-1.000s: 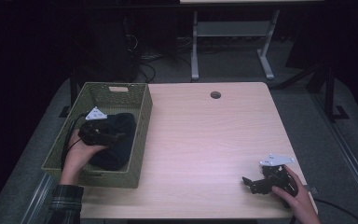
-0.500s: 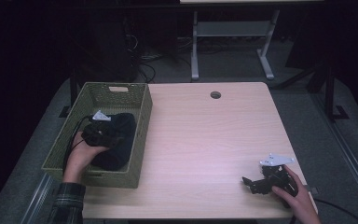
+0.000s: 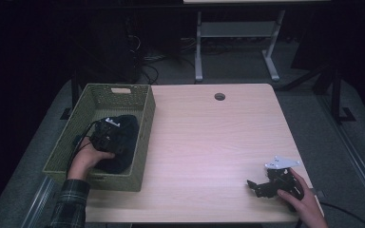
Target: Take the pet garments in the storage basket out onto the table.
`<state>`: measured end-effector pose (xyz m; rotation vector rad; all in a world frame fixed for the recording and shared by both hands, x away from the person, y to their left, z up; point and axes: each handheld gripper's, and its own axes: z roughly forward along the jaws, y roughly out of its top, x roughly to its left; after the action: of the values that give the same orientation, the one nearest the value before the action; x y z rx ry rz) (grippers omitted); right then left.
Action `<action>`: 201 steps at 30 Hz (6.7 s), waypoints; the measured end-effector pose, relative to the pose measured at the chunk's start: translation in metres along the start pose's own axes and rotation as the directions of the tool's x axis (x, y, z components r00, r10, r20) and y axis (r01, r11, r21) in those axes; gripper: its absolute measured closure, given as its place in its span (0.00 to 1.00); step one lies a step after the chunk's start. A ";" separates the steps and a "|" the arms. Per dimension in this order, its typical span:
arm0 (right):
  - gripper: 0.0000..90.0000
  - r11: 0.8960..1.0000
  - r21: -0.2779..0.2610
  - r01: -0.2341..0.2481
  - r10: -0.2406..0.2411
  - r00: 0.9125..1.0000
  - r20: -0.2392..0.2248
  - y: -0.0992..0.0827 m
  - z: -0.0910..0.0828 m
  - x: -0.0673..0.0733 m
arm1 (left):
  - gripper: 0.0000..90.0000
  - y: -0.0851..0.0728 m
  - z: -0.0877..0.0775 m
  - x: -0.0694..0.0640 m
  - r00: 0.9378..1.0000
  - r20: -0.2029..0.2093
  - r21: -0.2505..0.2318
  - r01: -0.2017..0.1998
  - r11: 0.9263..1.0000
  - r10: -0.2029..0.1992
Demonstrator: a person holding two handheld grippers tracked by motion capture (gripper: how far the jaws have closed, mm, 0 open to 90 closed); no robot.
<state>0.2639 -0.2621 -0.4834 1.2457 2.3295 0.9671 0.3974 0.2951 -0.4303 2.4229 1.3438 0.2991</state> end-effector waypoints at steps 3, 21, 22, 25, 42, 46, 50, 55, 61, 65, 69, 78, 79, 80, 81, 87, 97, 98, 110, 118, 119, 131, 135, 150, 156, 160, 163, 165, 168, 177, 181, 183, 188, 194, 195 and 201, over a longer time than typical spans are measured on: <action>0.00 1.000 0.003 -0.005 0.005 1.000 -0.001 0.000 0.000 0.000 | 0.23 0.002 0.002 0.000 1.000 -0.003 0.025 0.012 1.000 -0.012; 0.00 1.000 -0.001 0.000 0.000 1.000 -0.001 0.000 0.000 0.001 | 0.74 -0.003 -0.021 0.009 0.996 0.053 -0.049 0.077 0.996 -0.074; 0.00 1.000 0.000 -0.001 0.001 1.000 -0.002 0.000 0.000 0.001 | 0.74 -0.004 -0.023 0.008 0.996 0.053 -0.061 0.080 0.995 -0.077; 0.00 1.000 -0.001 0.000 0.000 1.000 -0.001 0.000 0.000 0.001 | 0.74 -0.005 -0.028 0.008 0.996 0.053 -0.107 0.077 0.991 -0.072; 0.00 1.000 -0.001 -0.001 0.001 1.000 -0.001 0.000 0.000 0.001 | 0.75 -0.007 -0.059 0.016 0.983 0.164 -0.358 0.136 0.924 -0.082; 0.00 1.000 -0.002 -0.002 0.002 1.000 -0.001 0.000 0.000 0.001 | 0.76 -0.006 -0.072 0.014 0.981 0.177 -0.412 0.147 0.899 -0.079; 0.00 1.000 -0.001 -0.001 0.001 1.000 -0.001 0.000 0.000 0.001 | 0.76 -0.004 -0.086 0.011 0.980 0.191 -0.465 0.145 0.873 -0.062; 0.00 1.000 -0.002 -0.002 0.002 1.000 -0.001 0.000 0.000 0.001 | 0.76 -0.001 -0.102 0.008 0.982 0.183 -0.507 0.127 0.852 -0.037; 0.00 1.000 -0.001 0.001 -0.001 1.000 -0.001 0.000 0.000 0.000 | 0.76 0.002 -0.117 0.004 0.981 0.192 -0.551 0.118 0.826 -0.012; 0.00 1.000 -0.002 -0.002 0.002 1.000 -0.001 0.000 0.000 0.001 | 0.76 0.004 -0.128 0.001 0.981 0.194 -0.580 0.106 0.808 0.011; 0.00 1.000 -0.002 -0.001 0.001 1.000 -0.002 0.000 0.000 0.001 | 0.76 0.008 -0.138 -0.005 0.977 0.210 -0.605 0.100 0.790 0.037; 0.00 1.000 -0.002 0.001 -0.001 1.000 -0.001 0.000 0.000 0.000 | 0.76 0.019 -0.147 -0.022 0.971 0.222 -0.620 0.069 0.781 0.090; 0.00 1.000 -0.002 0.001 -0.001 1.000 -0.001 0.000 0.000 0.000 | 0.76 0.020 -0.148 -0.024 0.970 0.222 -0.623 0.063 0.779 0.099; 0.00 1.000 -0.002 0.000 0.000 1.000 -0.001 0.000 0.000 0.000 | 0.76 0.021 -0.148 -0.026 0.970 0.219 -0.627 0.057 0.777 0.105; 0.00 1.000 -0.002 0.001 -0.001 1.000 -0.001 0.000 0.000 0.000 | 0.76 0.022 -0.149 -0.028 0.970 0.220 -0.626 0.055 0.778 0.108; 0.00 1.000 -0.002 0.000 0.000 1.000 -0.001 0.000 0.000 0.000 | 0.76 0.034 -0.150 -0.043 0.959 0.240 -0.635 0.039 0.771 0.150; 0.00 1.000 -0.002 -0.001 0.001 1.000 -0.002 0.000 0.000 0.001 | 0.76 0.058 -0.150 -0.068 0.939 0.271 -0.652 0.018 0.758 0.211; 0.00 1.000 -0.002 -0.001 0.001 1.000 -0.002 0.000 0.000 0.001 | 0.76 0.062 -0.150 -0.072 0.937 0.271 -0.654 0.011 0.756 0.222; 0.00 1.000 -0.001 -0.003 0.003 1.000 0.000 0.000 0.000 0.001 | 0.76 0.093 -0.144 -0.107 0.900 0.312 -0.659 -0.026 0.752 0.305; 0.00 1.000 0.000 -0.003 0.003 1.000 -0.001 0.000 0.000 0.001 | 0.76 0.112 -0.129 -0.132 0.875 0.334 -0.654 -0.054 0.755 0.352; 0.00 1.000 0.000 -0.003 0.003 1.000 -0.001 0.000 0.000 0.001 | 0.76 0.114 -0.127 -0.136 0.871 0.339 -0.654 -0.055 0.755 0.357; 0.00 1.000 0.000 -0.004 0.004 1.000 -0.001 0.000 0.000 0.001 | 0.76 0.137 -0.095 -0.176 0.844 0.363 -0.642 -0.079 0.762 0.394; 0.00 1.000 0.000 -0.004 0.004 1.000 -0.001 0.000 0.000 0.001 | 0.76 0.142 -0.083 -0.186 0.841 0.363 -0.642 -0.086 0.762 0.401; 0.00 1.000 -0.001 -0.002 0.002 1.000 -0.001 0.000 0.000 0.001 | 0.76 0.156 -0.020 -0.223 0.829 0.386 -0.585 -0.119 0.802 0.405; 0.00 1.000 0.000 -0.002 0.002 1.000 -0.001 0.000 0.000 0.001 | 0.76 0.159 0.012 -0.234 0.823 0.396 -0.546 -0.146 0.825 0.408; 0.00 1.000 -0.001 -0.001 0.001 1.000 0.000 0.000 0.000 0.001 | 0.76 0.161 0.032 -0.243 0.826 0.393 -0.516 -0.167 0.840 0.405; 0.00 1.000 0.000 -0.004 0.004 1.000 -0.001 0.000 0.000 0.001 | 0.76 0.162 0.046 -0.249 0.827 0.391 -0.497 -0.181 0.848 0.405; 0.00 1.000 -0.001 -0.002 0.002 1.000 -0.001 0.000 0.000 0.001 | 0.76 0.162 0.056 -0.254 0.828 0.390 -0.484 -0.189 0.854 0.404; 0.00 1.000 0.000 -0.004 0.004 1.000 -0.001 0.000 0.000 0.001 | 0.76 0.162 0.070 -0.260 0.828 0.387 -0.451 -0.213 0.867 0.405; 0.00 1.000 0.002 -0.001 0.001 1.000 -0.006 0.000 0.000 0.001 | 0.71 0.159 0.101 -0.270 0.836 0.392 -0.403 -0.219 0.889 0.384; 0.00 1.000 0.002 -0.001 0.001 1.000 -0.006 0.000 0.000 0.001 | 0.58 0.159 0.097 -0.272 0.831 0.385 -0.400 -0.242 0.884 0.401; 0.00 1.000 0.002 -0.001 0.001 1.000 -0.006 0.000 0.000 0.001 | 0.50 0.158 0.095 -0.274 0.828 0.380 -0.402 -0.255 0.880 0.413; 0.00 1.000 0.002 -0.002 0.002 1.000 -0.006 0.000 0.000 0.001 | 0.30 0.156 0.083 -0.279 0.829 0.344 -0.404 -0.293 0.866 0.441; 0.00 1.000 0.002 -0.003 0.003 1.000 -0.006 0.000 0.000 0.001 | 0.18 0.150 0.066 -0.275 0.836 0.299 -0.390 -0.333 0.858 0.460; 0.00 1.000 0.001 -0.002 0.002 1.000 -0.006 0.000 0.000 0.001 | 0.17 0.148 0.063 -0.273 0.838 0.292 -0.399 -0.330 0.855 0.460; 0.00 1.000 0.002 -0.003 0.003 1.000 -0.006 0.000 0.000 0.001 | 0.15 0.134 0.044 -0.264 0.852 0.266 -0.422 -0.319 0.849 0.452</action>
<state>0.2627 -0.2614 -0.4833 1.2485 2.3342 0.9710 0.3776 -0.0035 -0.4205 2.2676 0.5654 0.1748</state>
